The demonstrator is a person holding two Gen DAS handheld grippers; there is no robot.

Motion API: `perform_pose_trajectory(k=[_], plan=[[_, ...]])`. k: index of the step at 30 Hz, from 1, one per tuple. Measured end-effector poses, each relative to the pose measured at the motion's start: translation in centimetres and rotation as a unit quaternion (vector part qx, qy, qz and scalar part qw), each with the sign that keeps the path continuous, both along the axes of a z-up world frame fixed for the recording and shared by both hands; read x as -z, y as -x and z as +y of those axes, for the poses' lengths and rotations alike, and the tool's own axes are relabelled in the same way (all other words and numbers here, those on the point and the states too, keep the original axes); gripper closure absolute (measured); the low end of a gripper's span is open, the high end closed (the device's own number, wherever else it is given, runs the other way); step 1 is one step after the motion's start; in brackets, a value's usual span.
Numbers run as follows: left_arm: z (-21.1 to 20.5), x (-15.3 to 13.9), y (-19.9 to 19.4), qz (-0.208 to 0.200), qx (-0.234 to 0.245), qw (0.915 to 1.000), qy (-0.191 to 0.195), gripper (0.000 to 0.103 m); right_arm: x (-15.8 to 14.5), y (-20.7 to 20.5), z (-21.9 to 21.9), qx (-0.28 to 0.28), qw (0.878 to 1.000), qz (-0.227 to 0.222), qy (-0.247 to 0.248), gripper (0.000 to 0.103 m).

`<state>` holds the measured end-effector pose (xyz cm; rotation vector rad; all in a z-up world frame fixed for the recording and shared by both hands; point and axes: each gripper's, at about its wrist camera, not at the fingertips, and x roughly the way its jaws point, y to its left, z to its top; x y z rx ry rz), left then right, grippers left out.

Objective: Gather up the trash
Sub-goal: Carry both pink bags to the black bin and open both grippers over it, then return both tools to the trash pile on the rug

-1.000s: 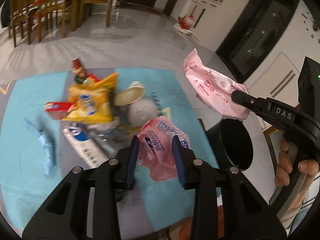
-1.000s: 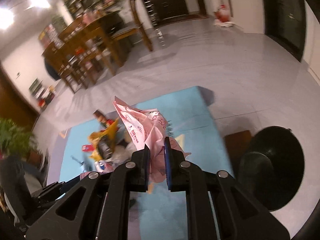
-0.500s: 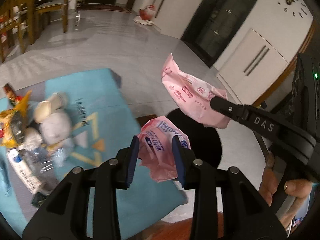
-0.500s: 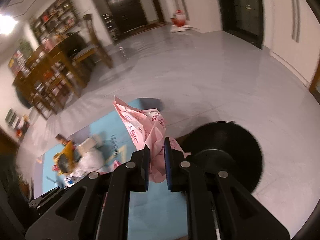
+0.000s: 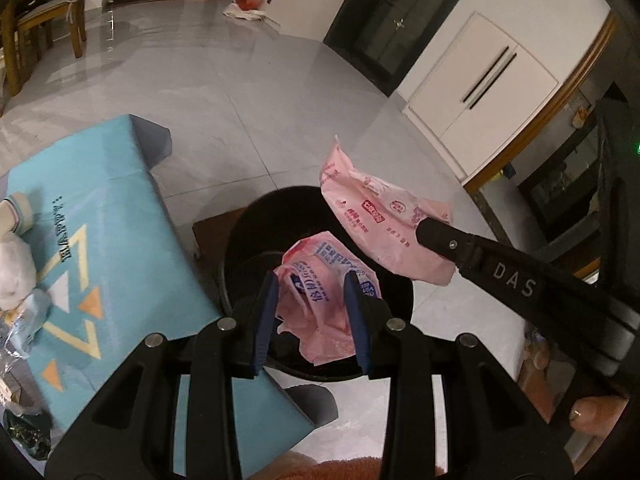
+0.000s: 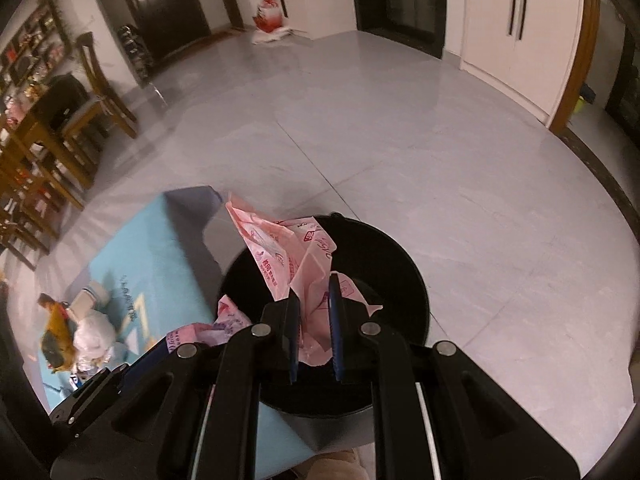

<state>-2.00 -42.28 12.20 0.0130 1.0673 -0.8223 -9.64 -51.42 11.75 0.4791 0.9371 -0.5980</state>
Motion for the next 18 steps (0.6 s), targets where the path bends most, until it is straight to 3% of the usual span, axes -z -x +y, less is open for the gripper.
perform_pose_trajectory(k=[10,12,14,18], plan=[[-1.9,2.6,-0.3,0.026,0.01,0.9996,-0.01,0.068,1.8,-0.2,-1.7,0.018,0.999,0.041,-0.007,0.089],[-1.8,2.6,-0.4,0.031,0.008,0.9995,-0.008,0.063,2.1,-0.2,-1.9,0.024,0.998,0.049,-0.008,0.087],[-1.6,2.4,-0.4,0.03,0.008,0.9995,-0.004,0.036,2.2,-0.2,-2.1,0.03,0.998,0.053,-0.01,0.081],[-0.3,1.2,-0.1,0.01,0.003,0.9999,-0.002,0.009,1.5,0.0,-1.7,0.04,0.998,0.035,-0.014,0.041]])
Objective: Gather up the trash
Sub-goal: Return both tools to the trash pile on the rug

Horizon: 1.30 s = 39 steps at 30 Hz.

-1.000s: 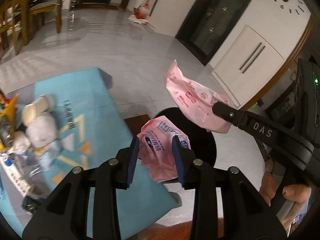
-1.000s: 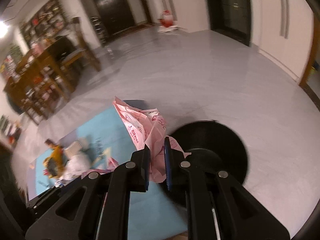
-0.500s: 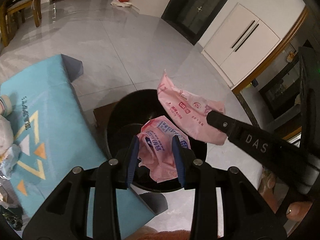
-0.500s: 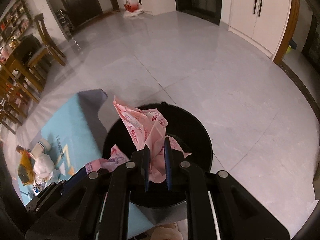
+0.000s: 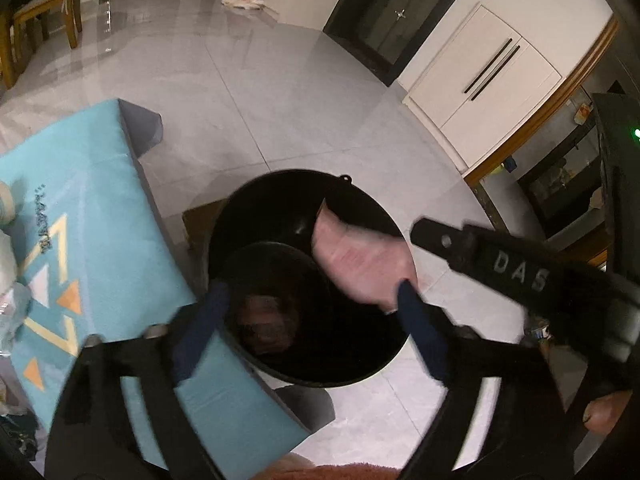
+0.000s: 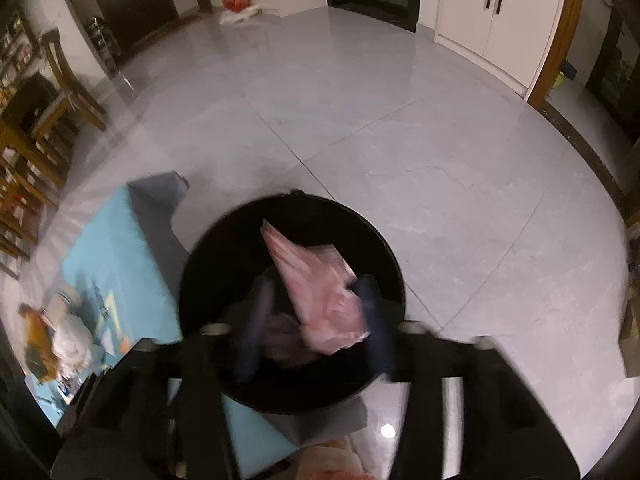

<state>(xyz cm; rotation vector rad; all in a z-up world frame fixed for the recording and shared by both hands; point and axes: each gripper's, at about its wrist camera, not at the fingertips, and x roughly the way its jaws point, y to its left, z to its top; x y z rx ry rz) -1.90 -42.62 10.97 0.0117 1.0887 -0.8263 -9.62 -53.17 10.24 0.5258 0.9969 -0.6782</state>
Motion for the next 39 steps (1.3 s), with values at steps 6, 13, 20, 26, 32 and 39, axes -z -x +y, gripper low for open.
perform_pose_trajectory(k=[6,13,20,26,32,39], plan=[[4.2,-2.8,-0.2,-0.038,-0.031,0.9988,-0.003,0.003,-2.4,-1.0,3.1,-0.04,0.998,-0.047,0.03,0.015],[13.3,-5.8,-1.6,-0.086,-0.104,0.989,-0.061,0.003,-4.3,-3.8,8.5,-0.113,0.988,-0.07,0.076,0.005],[26.4,-7.3,-3.3,-0.096,-0.234,0.9642,-0.082,0.003,-5.4,-6.7,15.4,-0.208,0.969,-0.095,0.094,0.005],[36.6,-6.2,-4.4,-0.093,-0.321,0.9354,-0.115,0.003,-4.9,-9.0,20.4,-0.247,0.961,-0.102,0.069,0.005],[44.1,-3.2,-4.8,-0.048,-0.387,0.9148,-0.104,0.003,-3.2,-10.8,25.2,-0.297,0.95,-0.09,0.029,0.005],[49.0,1.7,-5.9,0.008,-0.434,0.892,-0.126,0.003,0.3,-12.8,29.7,-0.34,0.939,-0.04,-0.032,0.005]])
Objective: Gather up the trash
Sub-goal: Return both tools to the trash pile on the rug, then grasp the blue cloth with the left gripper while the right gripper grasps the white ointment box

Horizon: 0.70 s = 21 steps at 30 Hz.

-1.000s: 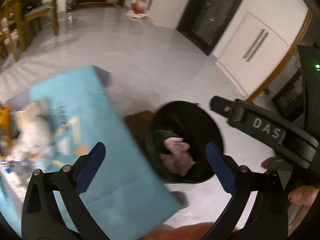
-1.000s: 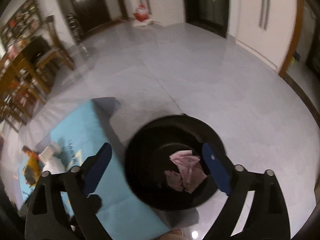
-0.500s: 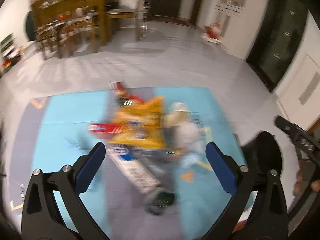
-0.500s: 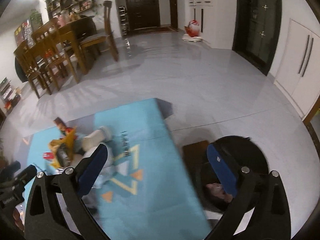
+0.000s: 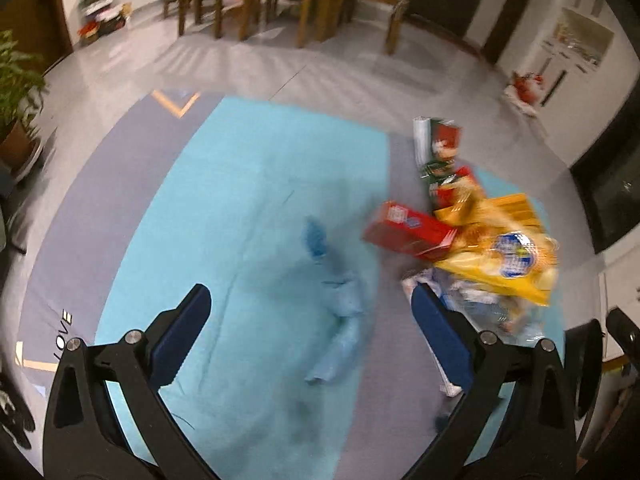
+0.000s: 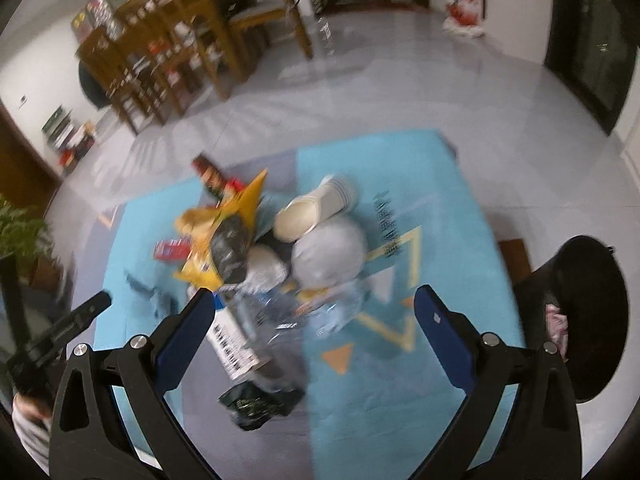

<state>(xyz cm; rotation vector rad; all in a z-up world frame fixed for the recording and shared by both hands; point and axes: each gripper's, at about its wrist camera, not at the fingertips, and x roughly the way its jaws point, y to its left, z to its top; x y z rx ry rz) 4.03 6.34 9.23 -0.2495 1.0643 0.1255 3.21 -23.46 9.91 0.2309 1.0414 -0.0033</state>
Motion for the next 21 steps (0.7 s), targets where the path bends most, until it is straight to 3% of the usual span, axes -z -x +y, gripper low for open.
perform_pose_trajectory(k=[2,4,9,10,15,18,21], plan=[[0.4,1.6,-0.3,0.021,0.0,0.9998,0.007,0.003,1.0,-0.4,0.9,-0.011,1.0,0.02,-0.015,0.006],[0.3,2.9,-0.5,0.035,0.008,0.9993,0.013,0.004,2.1,-0.7,1.9,-0.023,0.998,0.042,-0.033,0.014],[-0.3,4.9,-1.5,0.047,0.022,0.998,0.035,0.014,4.1,-1.4,4.9,-0.079,0.992,0.088,-0.054,0.048],[-0.3,5.1,-1.8,0.044,0.025,0.9977,0.044,0.016,4.3,-1.5,5.7,-0.09,0.991,0.091,-0.049,0.05],[-0.9,6.0,-2.7,0.036,0.027,0.9971,0.061,0.018,5.7,-2.3,9.3,-0.15,0.982,0.113,-0.036,0.052],[-1.0,7.2,-3.1,0.049,0.034,0.9957,0.071,0.044,7.5,-2.8,10.9,-0.164,0.977,0.138,-0.009,0.052],[-1.1,8.1,-2.9,0.055,0.043,0.9953,0.068,0.056,9.1,-3.2,11.7,-0.165,0.974,0.157,0.016,0.052]])
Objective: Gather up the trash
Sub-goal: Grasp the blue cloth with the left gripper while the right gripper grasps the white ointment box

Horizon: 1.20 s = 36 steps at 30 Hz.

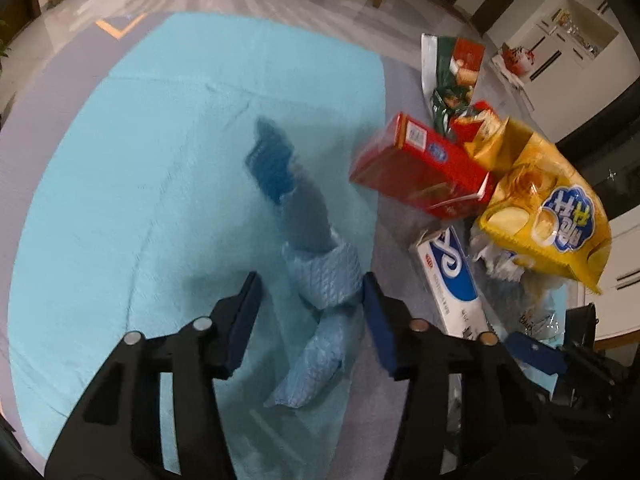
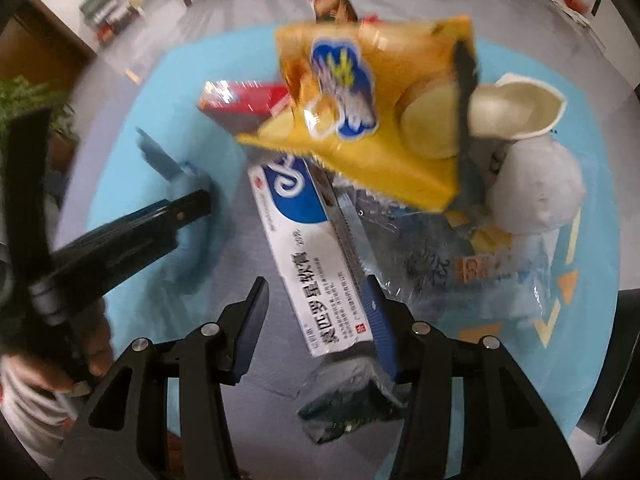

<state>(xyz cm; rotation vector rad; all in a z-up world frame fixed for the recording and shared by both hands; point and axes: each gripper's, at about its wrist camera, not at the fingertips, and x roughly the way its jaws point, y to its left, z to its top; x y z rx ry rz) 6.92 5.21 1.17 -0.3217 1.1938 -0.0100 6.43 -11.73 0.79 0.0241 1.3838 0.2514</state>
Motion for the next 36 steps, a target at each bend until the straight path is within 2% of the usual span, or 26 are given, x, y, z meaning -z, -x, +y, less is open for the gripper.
perform_pose_trajectory(k=[1,4,8,13,17,20,22,26,29,36], plan=[[-0.2,0.2,0.0,0.001,0.012,0.9999,-0.003,0.069,0.5,-0.1,0.3,-0.002,1.0,0.004,0.006,0.052],[-0.2,0.5,0.3,0.003,0.017,0.9998,-0.01,0.073,1.0,-0.4,0.9,-0.008,1.0,0.004,0.016,0.052],[0.0,0.1,0.7,0.015,0.005,0.9998,-0.014,0.073,1.4,-0.8,1.7,-0.008,1.0,0.004,0.024,0.052],[-0.4,-1.5,1.6,0.016,0.002,0.9989,-0.045,0.073,1.4,-0.9,2.6,-0.019,0.999,-0.009,0.029,0.052],[-0.7,-2.6,2.0,0.01,-0.001,0.9981,-0.061,0.073,2.1,-0.1,3.2,-0.028,0.998,-0.016,0.049,0.052],[-0.8,-4.2,1.8,-0.003,-0.009,0.9979,-0.064,0.073,2.1,0.2,3.9,-0.038,0.997,-0.025,0.066,0.059],[-0.1,-5.7,1.7,-0.019,-0.009,0.9976,-0.066,0.073,1.9,0.5,4.3,-0.043,0.997,-0.02,0.054,0.06],[-0.2,-8.3,3.0,-0.059,-0.005,0.9948,-0.083,0.072,0.2,1.1,3.5,-0.043,0.998,-0.028,0.045,0.06],[-0.8,-10.0,3.5,-0.083,-0.002,0.9931,-0.083,0.072,-1.2,1.4,2.8,-0.043,0.998,-0.041,0.021,0.06],[-2.6,-12.3,4.4,-0.118,0.017,0.989,-0.087,0.072,-5.8,2.4,0.3,-0.028,0.996,-0.077,-0.028,0.06]])
